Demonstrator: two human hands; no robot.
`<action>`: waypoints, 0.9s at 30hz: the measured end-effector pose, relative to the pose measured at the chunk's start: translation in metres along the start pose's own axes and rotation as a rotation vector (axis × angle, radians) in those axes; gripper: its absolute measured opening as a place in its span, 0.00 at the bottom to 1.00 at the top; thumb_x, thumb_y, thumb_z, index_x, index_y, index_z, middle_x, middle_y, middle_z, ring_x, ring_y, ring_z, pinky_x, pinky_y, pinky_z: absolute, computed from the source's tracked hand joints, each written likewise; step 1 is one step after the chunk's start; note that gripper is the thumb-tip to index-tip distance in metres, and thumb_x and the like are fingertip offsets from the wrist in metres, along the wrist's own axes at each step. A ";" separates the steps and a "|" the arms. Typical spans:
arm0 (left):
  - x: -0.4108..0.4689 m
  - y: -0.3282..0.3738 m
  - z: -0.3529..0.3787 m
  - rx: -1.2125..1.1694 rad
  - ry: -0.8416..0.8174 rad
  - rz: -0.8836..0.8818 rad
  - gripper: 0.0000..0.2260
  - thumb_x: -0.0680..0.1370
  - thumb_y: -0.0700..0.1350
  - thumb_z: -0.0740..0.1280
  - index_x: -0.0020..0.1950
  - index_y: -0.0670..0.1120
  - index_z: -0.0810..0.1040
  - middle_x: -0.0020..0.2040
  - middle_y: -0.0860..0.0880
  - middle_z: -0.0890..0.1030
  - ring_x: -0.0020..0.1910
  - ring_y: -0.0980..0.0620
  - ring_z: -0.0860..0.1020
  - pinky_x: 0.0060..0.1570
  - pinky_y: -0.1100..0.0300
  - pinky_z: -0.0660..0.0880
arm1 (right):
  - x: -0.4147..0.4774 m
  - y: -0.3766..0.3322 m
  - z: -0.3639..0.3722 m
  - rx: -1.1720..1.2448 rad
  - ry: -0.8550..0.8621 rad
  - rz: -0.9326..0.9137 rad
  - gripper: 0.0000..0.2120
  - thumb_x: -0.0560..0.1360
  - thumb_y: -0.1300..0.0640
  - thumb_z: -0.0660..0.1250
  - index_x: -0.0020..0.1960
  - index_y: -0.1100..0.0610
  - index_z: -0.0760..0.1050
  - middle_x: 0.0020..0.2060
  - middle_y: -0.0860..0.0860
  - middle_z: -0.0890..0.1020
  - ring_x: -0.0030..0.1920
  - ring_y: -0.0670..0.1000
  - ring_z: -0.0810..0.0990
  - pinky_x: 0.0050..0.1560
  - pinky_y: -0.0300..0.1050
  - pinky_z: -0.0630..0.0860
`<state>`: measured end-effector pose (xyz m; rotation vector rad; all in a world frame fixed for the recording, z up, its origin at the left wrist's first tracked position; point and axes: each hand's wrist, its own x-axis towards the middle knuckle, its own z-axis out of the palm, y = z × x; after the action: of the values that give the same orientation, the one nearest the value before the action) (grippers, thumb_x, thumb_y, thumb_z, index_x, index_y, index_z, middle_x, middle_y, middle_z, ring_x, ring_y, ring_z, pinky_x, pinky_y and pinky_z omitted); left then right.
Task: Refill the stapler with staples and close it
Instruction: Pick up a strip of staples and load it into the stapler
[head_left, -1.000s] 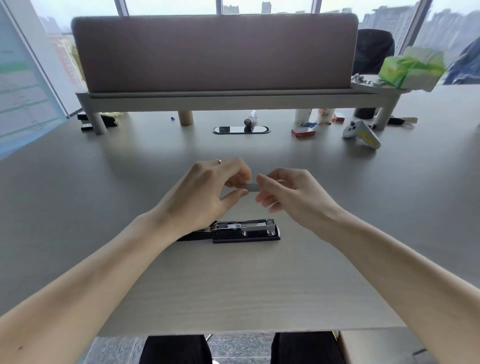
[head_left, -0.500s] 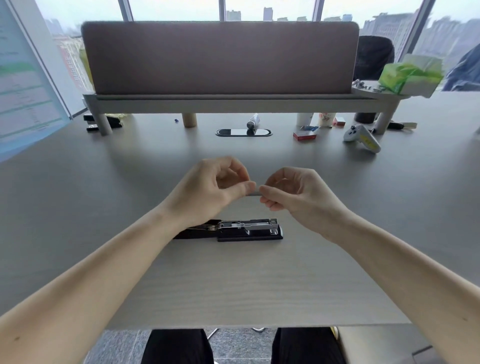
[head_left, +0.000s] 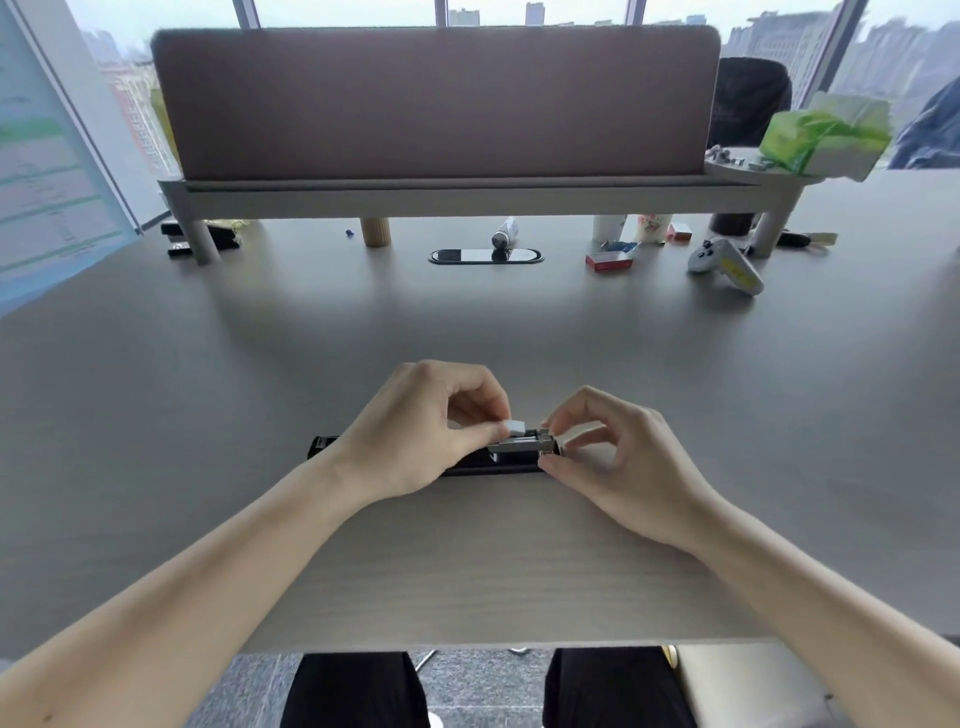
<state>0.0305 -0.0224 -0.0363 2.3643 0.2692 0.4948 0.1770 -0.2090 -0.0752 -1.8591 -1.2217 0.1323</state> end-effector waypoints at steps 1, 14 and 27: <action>-0.001 0.001 0.002 0.016 -0.005 0.005 0.03 0.75 0.44 0.79 0.43 0.50 0.86 0.40 0.54 0.88 0.43 0.57 0.86 0.47 0.66 0.81 | 0.000 0.000 0.000 -0.014 0.001 -0.009 0.09 0.73 0.60 0.79 0.47 0.51 0.81 0.46 0.45 0.87 0.50 0.44 0.87 0.50 0.29 0.77; -0.003 0.004 0.009 0.062 0.021 0.020 0.02 0.75 0.46 0.78 0.45 0.51 0.86 0.39 0.56 0.88 0.44 0.60 0.86 0.49 0.65 0.80 | 0.001 0.003 0.000 -0.010 -0.001 -0.055 0.05 0.76 0.64 0.76 0.47 0.55 0.83 0.44 0.44 0.87 0.48 0.43 0.87 0.49 0.25 0.73; -0.002 0.001 0.011 0.075 0.026 0.036 0.02 0.75 0.45 0.78 0.45 0.51 0.87 0.40 0.56 0.88 0.44 0.60 0.86 0.48 0.64 0.80 | 0.002 0.007 0.002 -0.004 -0.001 -0.071 0.05 0.76 0.63 0.76 0.47 0.54 0.84 0.43 0.44 0.87 0.48 0.44 0.87 0.51 0.28 0.77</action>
<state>0.0329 -0.0300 -0.0438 2.4406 0.2610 0.5416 0.1824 -0.2073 -0.0807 -1.8163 -1.2877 0.0916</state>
